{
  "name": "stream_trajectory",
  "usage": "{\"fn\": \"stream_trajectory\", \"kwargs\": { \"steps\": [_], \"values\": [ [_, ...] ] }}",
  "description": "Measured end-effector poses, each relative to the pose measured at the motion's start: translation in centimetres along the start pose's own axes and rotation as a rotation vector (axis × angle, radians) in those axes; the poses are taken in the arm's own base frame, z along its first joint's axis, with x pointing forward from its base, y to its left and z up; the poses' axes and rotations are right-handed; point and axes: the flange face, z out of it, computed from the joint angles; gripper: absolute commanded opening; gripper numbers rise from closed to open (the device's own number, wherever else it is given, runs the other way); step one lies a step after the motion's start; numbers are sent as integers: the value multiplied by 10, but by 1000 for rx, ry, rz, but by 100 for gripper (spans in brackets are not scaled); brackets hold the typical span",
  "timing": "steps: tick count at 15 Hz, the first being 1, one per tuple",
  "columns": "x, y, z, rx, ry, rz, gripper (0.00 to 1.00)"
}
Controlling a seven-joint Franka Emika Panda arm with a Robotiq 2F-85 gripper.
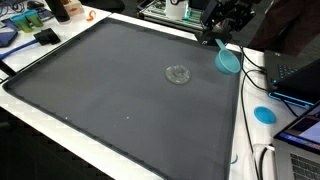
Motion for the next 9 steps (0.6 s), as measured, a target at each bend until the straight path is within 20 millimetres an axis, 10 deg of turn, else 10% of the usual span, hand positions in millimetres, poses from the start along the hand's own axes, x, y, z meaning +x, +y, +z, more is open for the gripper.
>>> {"fn": "stream_trajectory", "kwargs": {
  "steps": [9],
  "values": [
    [30,-26,1,-108,-59,51,31]
  ]
}}
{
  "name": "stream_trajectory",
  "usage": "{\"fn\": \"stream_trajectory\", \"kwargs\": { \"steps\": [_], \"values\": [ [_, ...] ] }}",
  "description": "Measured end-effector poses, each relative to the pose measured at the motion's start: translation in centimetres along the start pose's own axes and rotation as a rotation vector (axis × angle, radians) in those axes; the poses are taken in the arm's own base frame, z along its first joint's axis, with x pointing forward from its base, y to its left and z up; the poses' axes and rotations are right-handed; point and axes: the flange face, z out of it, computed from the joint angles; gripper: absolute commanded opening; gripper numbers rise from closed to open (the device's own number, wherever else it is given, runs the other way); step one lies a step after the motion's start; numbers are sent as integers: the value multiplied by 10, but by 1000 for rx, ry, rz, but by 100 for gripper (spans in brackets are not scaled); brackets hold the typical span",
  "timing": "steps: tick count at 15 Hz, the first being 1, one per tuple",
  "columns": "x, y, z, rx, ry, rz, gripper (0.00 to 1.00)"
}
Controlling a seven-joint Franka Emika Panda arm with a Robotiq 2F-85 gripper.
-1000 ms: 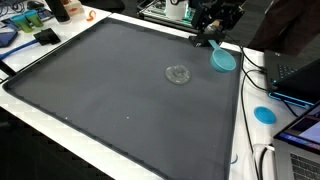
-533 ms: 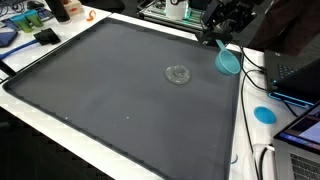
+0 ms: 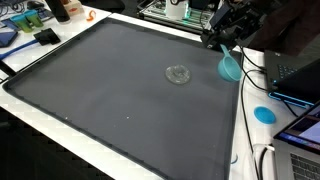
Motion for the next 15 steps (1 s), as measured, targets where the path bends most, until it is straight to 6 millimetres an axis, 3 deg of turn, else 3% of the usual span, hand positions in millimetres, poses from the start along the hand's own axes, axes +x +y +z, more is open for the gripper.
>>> {"fn": "stream_trajectory", "kwargs": {
  "steps": [5,15],
  "values": [
    [12,2,3,6,3,42,31],
    [26,29,12,22,0,117,31]
  ]
}}
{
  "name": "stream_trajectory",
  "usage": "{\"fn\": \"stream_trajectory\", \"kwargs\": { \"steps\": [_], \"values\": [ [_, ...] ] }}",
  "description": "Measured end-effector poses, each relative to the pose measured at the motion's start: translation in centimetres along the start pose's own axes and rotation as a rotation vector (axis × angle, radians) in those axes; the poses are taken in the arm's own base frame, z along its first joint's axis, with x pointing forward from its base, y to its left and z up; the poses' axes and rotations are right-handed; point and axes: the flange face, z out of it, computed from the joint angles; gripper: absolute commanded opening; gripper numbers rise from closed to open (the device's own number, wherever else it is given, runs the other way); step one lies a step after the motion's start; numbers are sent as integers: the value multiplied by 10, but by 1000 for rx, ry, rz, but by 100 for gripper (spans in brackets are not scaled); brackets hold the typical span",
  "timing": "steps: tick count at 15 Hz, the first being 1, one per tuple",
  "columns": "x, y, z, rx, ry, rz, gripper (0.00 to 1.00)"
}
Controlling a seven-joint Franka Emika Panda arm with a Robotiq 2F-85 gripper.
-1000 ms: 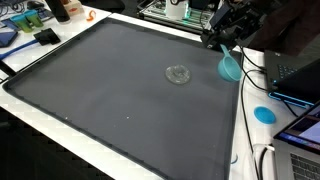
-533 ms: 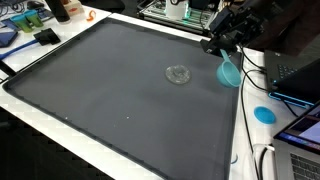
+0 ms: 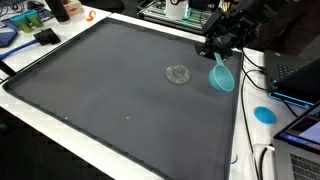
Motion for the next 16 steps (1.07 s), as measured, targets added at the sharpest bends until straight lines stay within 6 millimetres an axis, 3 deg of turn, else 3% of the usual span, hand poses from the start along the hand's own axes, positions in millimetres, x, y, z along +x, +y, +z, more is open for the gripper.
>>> {"fn": "stream_trajectory", "kwargs": {
  "steps": [16],
  "values": [
    [13,57,13,194,30,135,31]
  ]
}}
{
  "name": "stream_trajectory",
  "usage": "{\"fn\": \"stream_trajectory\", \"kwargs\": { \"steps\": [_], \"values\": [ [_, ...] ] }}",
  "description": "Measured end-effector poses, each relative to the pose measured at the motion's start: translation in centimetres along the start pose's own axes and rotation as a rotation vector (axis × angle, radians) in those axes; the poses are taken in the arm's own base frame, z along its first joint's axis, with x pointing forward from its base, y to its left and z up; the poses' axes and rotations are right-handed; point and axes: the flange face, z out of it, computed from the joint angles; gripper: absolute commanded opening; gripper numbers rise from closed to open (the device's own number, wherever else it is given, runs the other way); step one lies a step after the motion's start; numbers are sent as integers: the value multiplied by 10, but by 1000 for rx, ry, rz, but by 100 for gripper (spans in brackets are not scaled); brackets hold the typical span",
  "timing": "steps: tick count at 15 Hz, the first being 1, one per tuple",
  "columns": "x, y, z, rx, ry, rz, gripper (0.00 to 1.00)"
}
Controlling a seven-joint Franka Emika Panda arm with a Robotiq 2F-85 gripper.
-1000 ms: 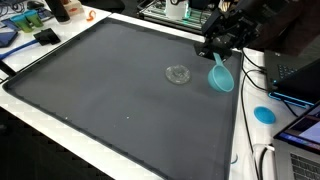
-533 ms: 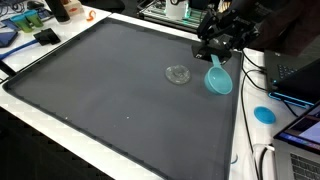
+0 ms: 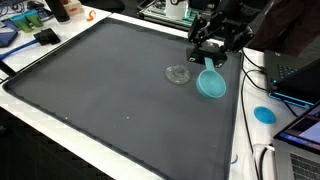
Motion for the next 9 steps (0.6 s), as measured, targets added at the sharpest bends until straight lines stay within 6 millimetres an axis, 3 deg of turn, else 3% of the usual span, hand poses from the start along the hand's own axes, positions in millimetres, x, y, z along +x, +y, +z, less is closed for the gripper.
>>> {"fn": "stream_trajectory", "kwargs": {
  "steps": [9],
  "values": [
    [5,31,13,115,22,40,31]
  ]
}}
